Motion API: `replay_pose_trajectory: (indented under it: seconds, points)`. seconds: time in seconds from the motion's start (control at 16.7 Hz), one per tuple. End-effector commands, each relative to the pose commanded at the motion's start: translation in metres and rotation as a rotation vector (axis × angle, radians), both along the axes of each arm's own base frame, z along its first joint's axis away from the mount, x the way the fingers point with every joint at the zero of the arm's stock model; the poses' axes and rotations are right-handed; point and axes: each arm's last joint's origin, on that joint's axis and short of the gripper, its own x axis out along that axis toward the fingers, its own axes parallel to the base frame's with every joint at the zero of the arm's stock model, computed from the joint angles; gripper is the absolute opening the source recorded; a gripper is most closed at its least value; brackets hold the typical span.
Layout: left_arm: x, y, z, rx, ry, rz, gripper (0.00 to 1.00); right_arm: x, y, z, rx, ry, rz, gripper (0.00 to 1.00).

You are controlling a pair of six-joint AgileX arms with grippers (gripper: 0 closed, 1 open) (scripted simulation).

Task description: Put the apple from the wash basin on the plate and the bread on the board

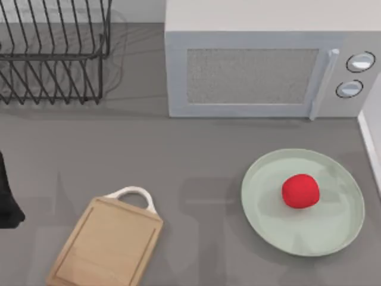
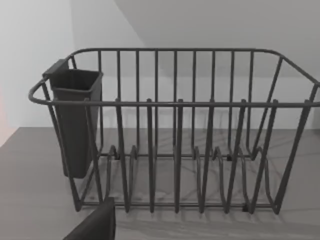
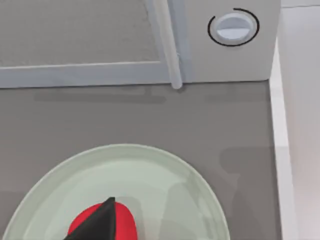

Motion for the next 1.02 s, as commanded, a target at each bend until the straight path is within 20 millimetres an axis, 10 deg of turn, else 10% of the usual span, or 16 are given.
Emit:
replay_pose_trajectory:
  seconds: [0.54, 1.02]
  points:
    - [0.0, 0.0, 0.0, 0.0, 0.0, 0.0, 1.0, -0.043, -0.029, -0.083, -0.121, -0.565, -0.118, 1.0]
    - [0.0, 0.0, 0.0, 0.0, 0.0, 0.0, 1.0, -0.043, -0.03, -0.088, -0.135, -0.599, -0.129, 1.0]
